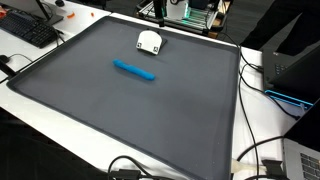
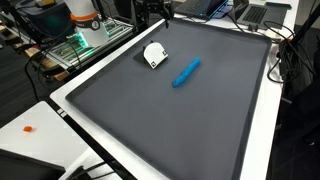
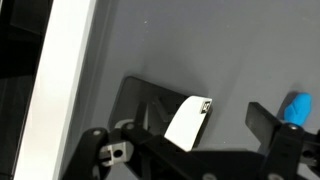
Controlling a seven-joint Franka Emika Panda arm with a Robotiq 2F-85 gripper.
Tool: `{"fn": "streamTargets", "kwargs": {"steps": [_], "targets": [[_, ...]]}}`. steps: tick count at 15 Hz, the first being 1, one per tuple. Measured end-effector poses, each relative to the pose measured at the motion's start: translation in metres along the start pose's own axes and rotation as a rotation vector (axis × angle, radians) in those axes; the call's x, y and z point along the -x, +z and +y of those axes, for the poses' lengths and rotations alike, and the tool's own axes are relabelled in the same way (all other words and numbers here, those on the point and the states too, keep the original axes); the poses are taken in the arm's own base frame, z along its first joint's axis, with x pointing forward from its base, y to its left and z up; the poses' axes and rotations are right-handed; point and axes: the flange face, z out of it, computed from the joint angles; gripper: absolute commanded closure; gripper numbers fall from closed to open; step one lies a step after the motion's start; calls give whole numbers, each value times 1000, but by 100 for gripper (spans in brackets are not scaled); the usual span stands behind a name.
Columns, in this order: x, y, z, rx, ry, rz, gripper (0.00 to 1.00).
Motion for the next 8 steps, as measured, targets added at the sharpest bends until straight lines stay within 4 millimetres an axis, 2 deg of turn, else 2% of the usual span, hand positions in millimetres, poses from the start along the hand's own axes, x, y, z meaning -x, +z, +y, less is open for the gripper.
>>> {"fn": "streamTargets", "kwargs": {"steps": [8], "targets": [[-42, 21, -2, -130, 346, -24, 0]]}}
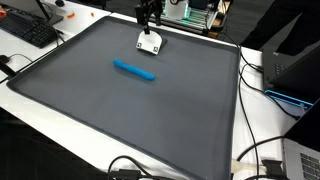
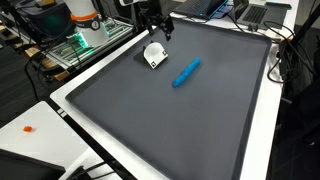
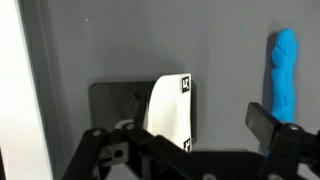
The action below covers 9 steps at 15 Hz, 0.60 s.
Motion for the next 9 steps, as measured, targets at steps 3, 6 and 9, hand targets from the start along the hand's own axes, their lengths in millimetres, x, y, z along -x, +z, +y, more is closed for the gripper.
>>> {"fn": "streamTargets", "kwargs": {"steps": [3, 6, 9], "targets": [[-12, 1, 3, 3, 31, 1, 0], [-19, 5, 9, 19, 35, 8, 0], [-20, 13, 13, 40, 36, 11, 0]]}}
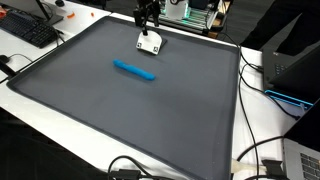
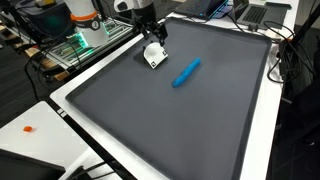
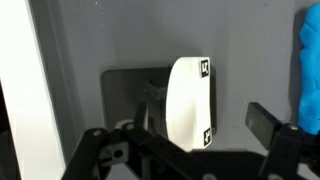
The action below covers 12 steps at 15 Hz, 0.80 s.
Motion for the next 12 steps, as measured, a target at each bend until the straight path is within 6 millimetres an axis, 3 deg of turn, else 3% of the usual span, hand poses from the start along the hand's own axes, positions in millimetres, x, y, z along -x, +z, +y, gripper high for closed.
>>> {"fn": "streamTargets", "kwargs": {"steps": [3, 9, 10, 12], "targets": [[-1, 6, 2, 16, 0, 1, 1], [-3, 17, 4, 43, -1, 4, 21], [-3, 19, 5, 48, -3, 6, 12], [-3, 22, 5, 54, -10, 11, 5]]}}
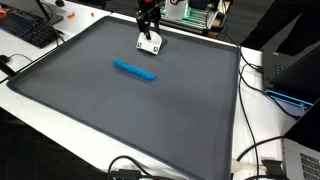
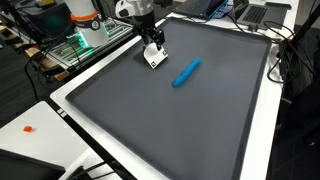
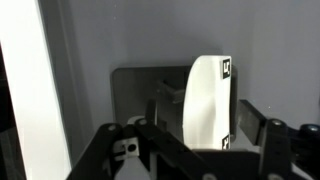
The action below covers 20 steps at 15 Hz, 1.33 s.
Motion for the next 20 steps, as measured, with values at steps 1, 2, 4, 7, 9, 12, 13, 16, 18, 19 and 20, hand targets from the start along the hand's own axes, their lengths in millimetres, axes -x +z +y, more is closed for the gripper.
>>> {"fn": "streamTargets", "kwargs": {"steps": [1, 2, 4, 7, 9, 12, 13, 16, 18, 19, 20], "targets": [[0, 1, 0, 2, -5, 4, 0], [-1, 2, 0, 4, -10, 8, 1], [-2, 2, 0, 6, -21, 16, 18], [-2, 3, -1, 5, -36, 26, 44], [-2, 4, -1, 4, -45, 33, 55], [-2, 6, -2, 4, -59, 43, 80], [-2, 6, -2, 3, -61, 44, 86], [0, 0, -9, -30, -67, 49, 100], [2, -5, -15, -58, -71, 52, 99], [2, -7, -17, -71, -70, 54, 98], [3, -7, -17, -73, -66, 54, 98]]}}
